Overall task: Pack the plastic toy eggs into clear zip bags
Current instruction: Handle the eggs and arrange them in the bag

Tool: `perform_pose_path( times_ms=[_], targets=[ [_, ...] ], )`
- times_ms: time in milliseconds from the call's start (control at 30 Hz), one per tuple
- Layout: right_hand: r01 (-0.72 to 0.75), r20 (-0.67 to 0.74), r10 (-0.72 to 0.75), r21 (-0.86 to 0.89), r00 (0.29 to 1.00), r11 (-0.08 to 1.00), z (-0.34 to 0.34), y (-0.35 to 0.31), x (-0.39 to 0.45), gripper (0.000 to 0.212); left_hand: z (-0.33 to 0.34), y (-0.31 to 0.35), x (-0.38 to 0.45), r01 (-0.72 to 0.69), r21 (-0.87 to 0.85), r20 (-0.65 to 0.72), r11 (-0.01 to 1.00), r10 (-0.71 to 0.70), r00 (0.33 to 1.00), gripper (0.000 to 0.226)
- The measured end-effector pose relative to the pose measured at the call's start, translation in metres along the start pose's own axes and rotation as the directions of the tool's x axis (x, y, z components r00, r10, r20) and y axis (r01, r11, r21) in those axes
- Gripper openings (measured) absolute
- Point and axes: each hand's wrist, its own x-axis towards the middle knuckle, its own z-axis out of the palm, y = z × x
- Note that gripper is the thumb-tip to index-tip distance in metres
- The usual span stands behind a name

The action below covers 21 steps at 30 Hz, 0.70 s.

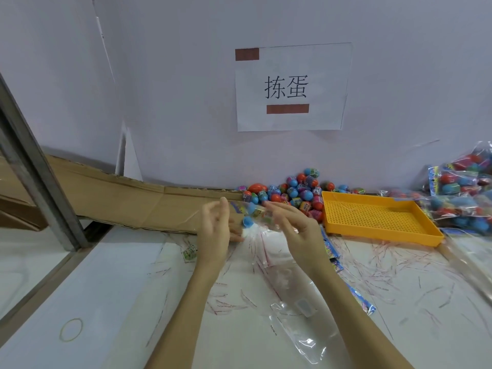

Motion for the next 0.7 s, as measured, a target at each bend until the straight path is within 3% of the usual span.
perform_pose_path(
  times_ms=[33, 100, 167, 267, 400, 467, 533, 600, 700],
  targets=[
    [0.037, 0.039, -0.034, -0.081, 0.999, 0.996, 0.004, 0.001, -0.001, 0.027, 0.002, 0.002, 0.0, 0.152, -0.094, 0.136, 0.984, -0.138, 0.981, 0.061],
    [0.107, 0.155, -0.073, -0.223, 0.985, 0.969, 0.013, 0.002, -0.005, 0.029, 0.006, 0.003, -0.004, 0.273, -0.195, 0.268, 0.942, -0.217, 0.939, 0.066],
    [0.118, 0.247, -0.062, -0.218, 0.967, 0.969, 0.02, 0.002, -0.009, 0.034, 0.007, 0.0, -0.007, 0.265, -0.24, 0.184, 0.934, -0.224, 0.957, 0.052],
    [0.02, 0.205, -0.001, -0.091, 0.979, 0.996, 0.023, 0.001, -0.011, 0.035, 0.001, -0.005, -0.002, 0.259, -0.306, 0.051, 0.916, -0.256, 0.965, 0.03],
    [0.026, 0.071, -0.007, -0.272, 0.997, 0.962, 0.019, 0.005, -0.008, 0.05, -0.007, 0.001, 0.003, 0.262, -0.409, 0.105, 0.874, -0.24, 0.965, 0.054],
    [-0.091, 0.048, 0.099, -0.153, 0.994, 0.984, 0.02, 0.004, -0.007, 0.045, -0.007, 0.004, 0.002, 0.278, -0.388, 0.145, 0.878, -0.24, 0.96, 0.057],
    [-0.153, 0.035, 0.155, -0.054, 0.987, 0.987, 0.02, 0.004, -0.007, 0.029, -0.006, 0.006, 0.001, 0.287, -0.331, 0.195, 0.899, -0.233, 0.953, 0.043],
    [-0.155, 0.052, 0.159, -0.066, 0.986, 0.986, 0.019, 0.004, -0.006, 0.014, -0.005, 0.003, -0.001, 0.25, -0.221, 0.239, 0.943, -0.196, 0.951, 0.026],
    [-0.153, 0.069, 0.16, -0.1, 0.985, 0.983, 0.019, 0.003, -0.009, 0.012, -0.005, -0.001, -0.002, 0.169, -0.084, 0.228, 0.982, -0.146, 0.963, 0.021]
  ],
)
